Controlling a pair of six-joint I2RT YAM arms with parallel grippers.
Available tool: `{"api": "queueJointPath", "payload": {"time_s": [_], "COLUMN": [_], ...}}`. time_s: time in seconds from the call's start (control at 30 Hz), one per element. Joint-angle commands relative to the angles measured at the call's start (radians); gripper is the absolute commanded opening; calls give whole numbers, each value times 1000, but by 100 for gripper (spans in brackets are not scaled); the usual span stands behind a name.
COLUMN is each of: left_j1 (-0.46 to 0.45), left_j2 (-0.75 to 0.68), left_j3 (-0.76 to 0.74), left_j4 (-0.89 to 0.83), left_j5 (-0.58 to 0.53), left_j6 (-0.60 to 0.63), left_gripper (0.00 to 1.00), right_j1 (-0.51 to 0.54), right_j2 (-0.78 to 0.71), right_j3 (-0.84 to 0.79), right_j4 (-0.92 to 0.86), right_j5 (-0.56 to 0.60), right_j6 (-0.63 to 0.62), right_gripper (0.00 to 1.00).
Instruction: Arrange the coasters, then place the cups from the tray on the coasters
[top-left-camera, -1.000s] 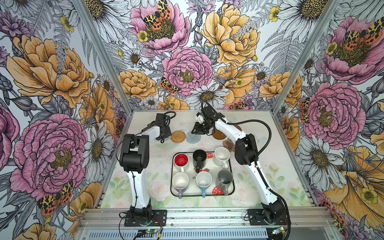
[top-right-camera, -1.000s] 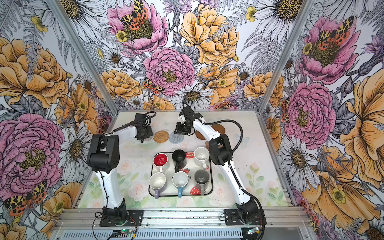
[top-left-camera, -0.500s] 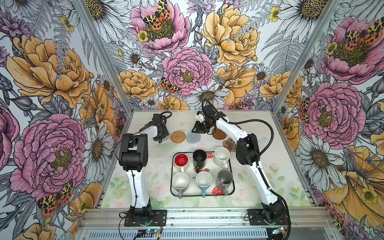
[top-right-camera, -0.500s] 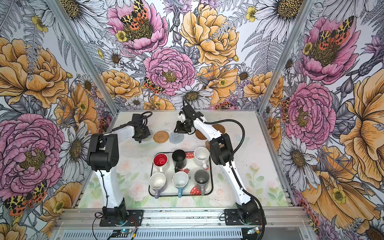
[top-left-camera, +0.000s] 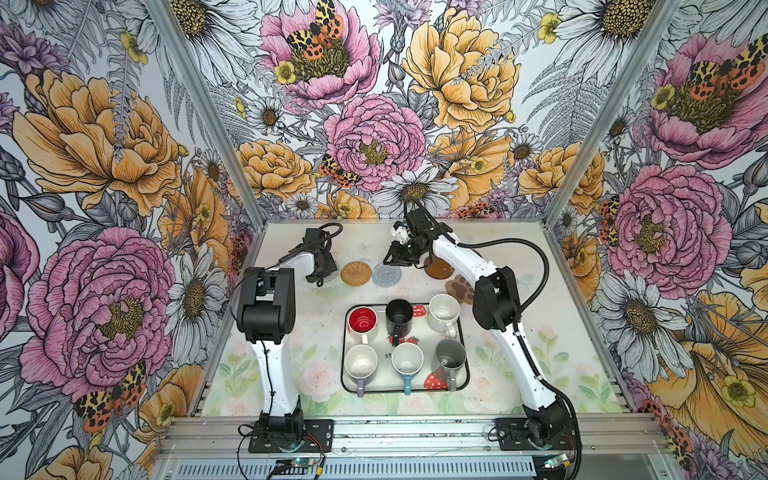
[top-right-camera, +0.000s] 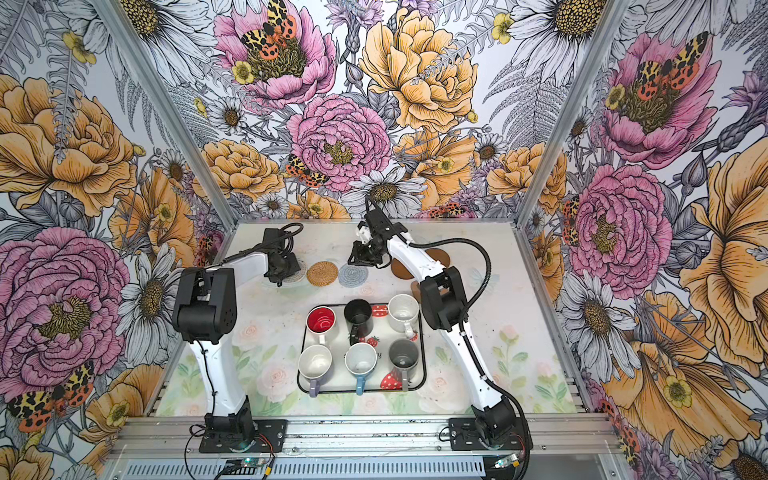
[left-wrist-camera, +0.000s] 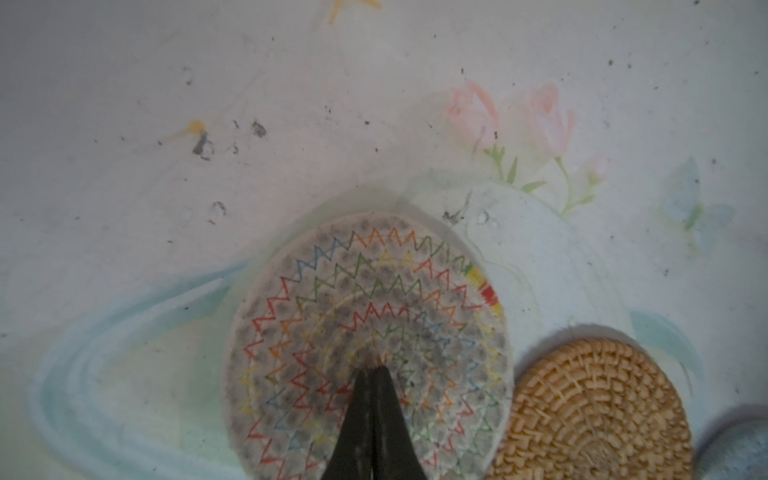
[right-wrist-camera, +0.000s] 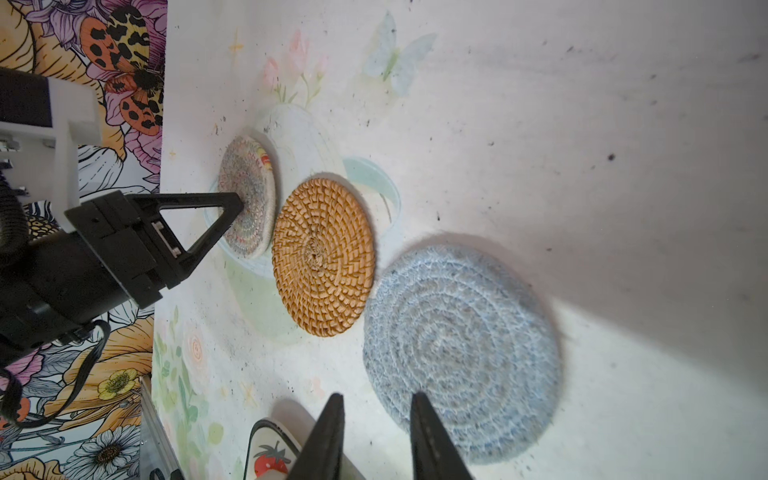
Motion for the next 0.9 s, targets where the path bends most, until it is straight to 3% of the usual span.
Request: {"api": "queueJointPath", "payload": {"time_s": [0.0,0.5,0.87], "left_j1": [3,-19,-30], "left_j2": [-16,-73,-117], "left_j3": [-39,-31,49], "left_j4": [-58,-58,-60], "left_j5": [-19,-16,6], "left_j6": [-23,-29,-20], "left_gripper": [0,0,0], "right_j1": [-8,-27,-122], "right_j2": [-73,-93,-231], "right_j3": [-6,-5,-104], "right_j4": [-1,-1,-1], "right_j5": [-9,-19,22], "right_j6": [-13,-18,-63], "right_gripper": [30,30,33]}}
